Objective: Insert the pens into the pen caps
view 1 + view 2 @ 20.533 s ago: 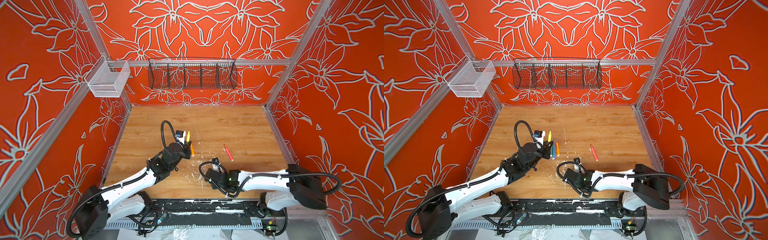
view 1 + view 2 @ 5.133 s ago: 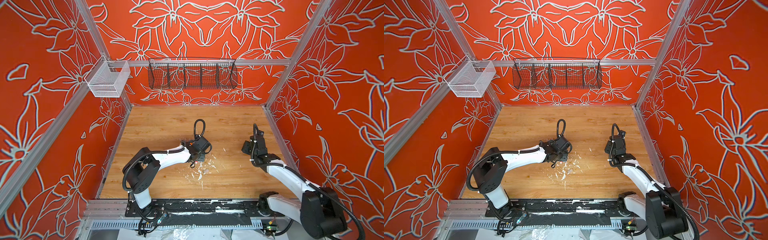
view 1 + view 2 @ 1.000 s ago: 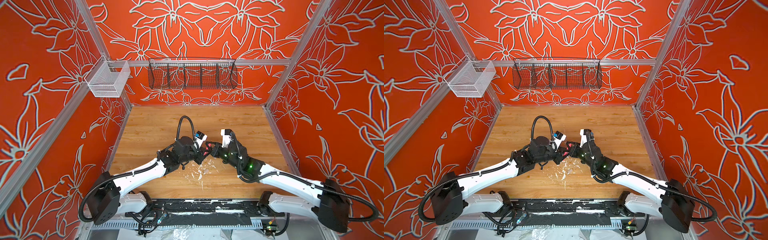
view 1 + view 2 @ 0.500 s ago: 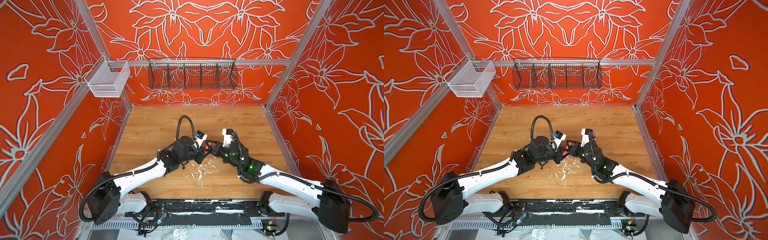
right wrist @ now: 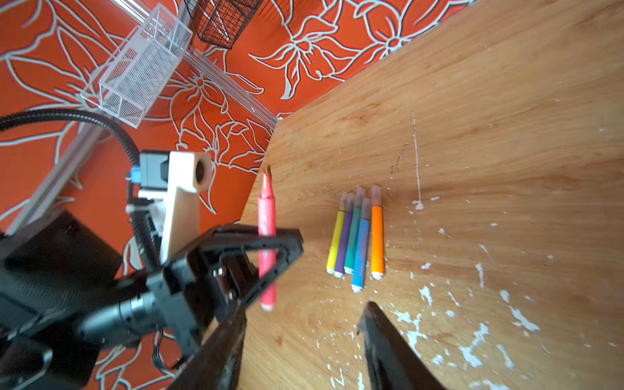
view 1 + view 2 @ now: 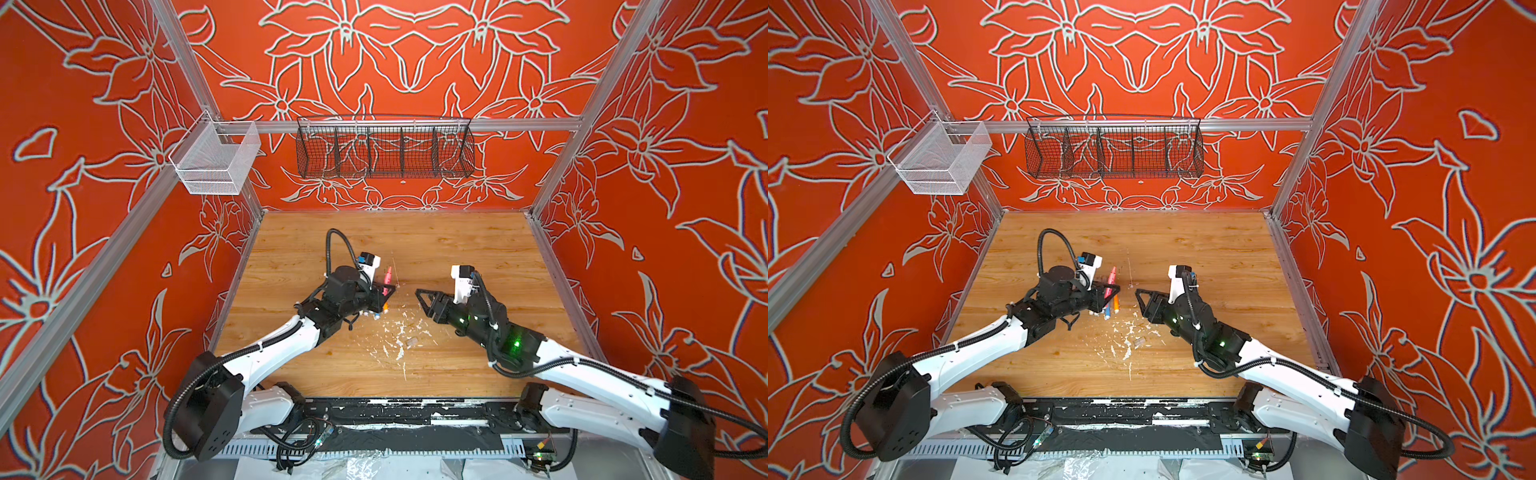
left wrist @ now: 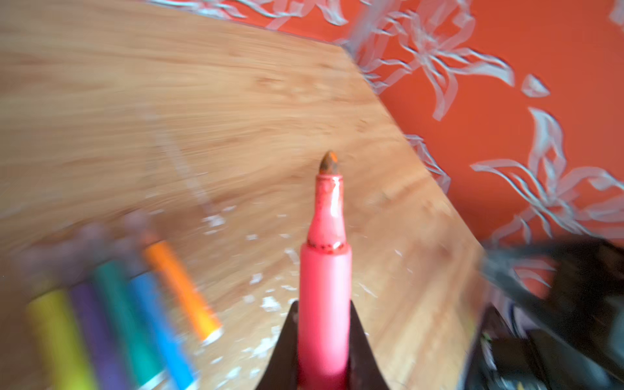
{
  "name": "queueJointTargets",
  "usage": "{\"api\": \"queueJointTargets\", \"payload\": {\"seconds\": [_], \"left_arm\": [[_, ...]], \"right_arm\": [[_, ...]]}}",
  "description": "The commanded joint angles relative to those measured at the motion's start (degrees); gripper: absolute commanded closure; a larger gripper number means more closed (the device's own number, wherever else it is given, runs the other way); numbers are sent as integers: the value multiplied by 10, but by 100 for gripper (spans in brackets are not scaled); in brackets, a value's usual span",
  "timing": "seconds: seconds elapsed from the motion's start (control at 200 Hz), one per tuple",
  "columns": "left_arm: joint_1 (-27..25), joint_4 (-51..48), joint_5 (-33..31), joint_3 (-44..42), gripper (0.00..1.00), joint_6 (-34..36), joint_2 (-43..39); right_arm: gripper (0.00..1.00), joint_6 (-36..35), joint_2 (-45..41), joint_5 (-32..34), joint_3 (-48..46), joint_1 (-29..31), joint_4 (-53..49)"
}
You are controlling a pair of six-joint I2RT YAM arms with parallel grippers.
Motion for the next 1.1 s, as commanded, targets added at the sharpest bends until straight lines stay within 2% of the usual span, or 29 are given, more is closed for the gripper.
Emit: {"api": "queueJointTargets", "payload": {"seconds": [0.0,0.105,0.365,0.701,1.096], "left_arm": [[28,-19,-83,-11,100,-52,-34],[40,-29,-111,-20,100,-55,-47],[40,-20,-93,-24,100,-52,-59],[40,-24,-93,-24,100,-51,-66],[40,-25,-92,-22,100,-49,-62]], "right_arm": [[41,-20,6,43,-14,36,-96],[41,-9,53,27,-17,60,-116],[40,10,156,-9,-28,73,-77],[39,23,303,-38,4,73,-23],[43,-9,362,-26,59,74,-49]]}}
